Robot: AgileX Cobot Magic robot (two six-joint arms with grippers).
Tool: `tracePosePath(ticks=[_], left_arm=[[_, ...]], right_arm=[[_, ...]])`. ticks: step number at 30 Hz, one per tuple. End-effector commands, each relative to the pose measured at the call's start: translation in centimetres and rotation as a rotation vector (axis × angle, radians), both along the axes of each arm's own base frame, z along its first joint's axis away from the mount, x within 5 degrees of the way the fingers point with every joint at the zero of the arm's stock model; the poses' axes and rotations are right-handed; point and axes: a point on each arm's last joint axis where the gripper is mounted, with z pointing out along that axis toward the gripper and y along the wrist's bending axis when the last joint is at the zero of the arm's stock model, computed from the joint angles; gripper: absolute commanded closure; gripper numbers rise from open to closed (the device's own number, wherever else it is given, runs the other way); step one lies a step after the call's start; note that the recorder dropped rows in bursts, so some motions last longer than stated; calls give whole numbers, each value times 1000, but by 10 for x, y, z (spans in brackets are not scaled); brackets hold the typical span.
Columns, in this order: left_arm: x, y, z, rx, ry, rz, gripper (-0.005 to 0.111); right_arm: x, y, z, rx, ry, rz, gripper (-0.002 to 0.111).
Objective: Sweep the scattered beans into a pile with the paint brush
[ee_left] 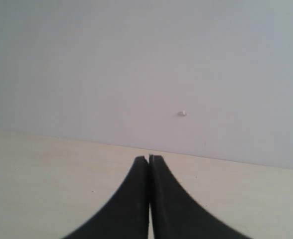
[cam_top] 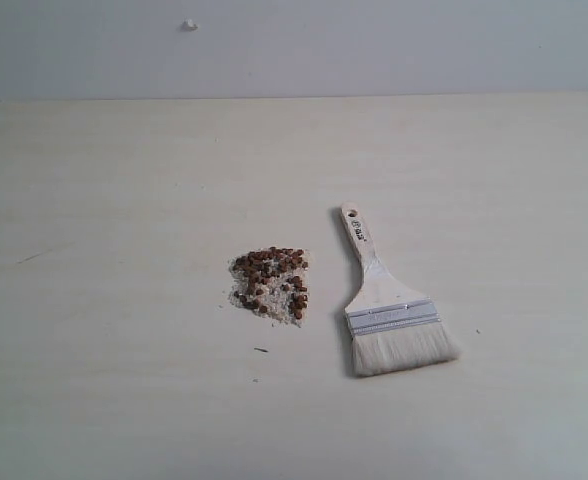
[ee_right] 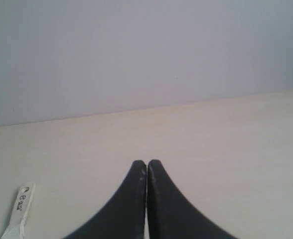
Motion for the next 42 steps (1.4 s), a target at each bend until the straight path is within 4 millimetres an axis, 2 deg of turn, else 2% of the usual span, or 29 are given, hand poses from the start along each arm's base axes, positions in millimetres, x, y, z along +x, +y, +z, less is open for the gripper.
tracePosePath(ticks=[1,5,42], left_arm=[[0,0,-1,-6,1,-4,107],[0,0,-1,-6,1,-4,107],[0,0,-1,-6,1,-4,107]], right_arm=[[-6,-1,-8,-4,55,-17,108],[-9,-2,-17,2,142,-29,108],[-9,-2,-17,1,142,-29,108]])
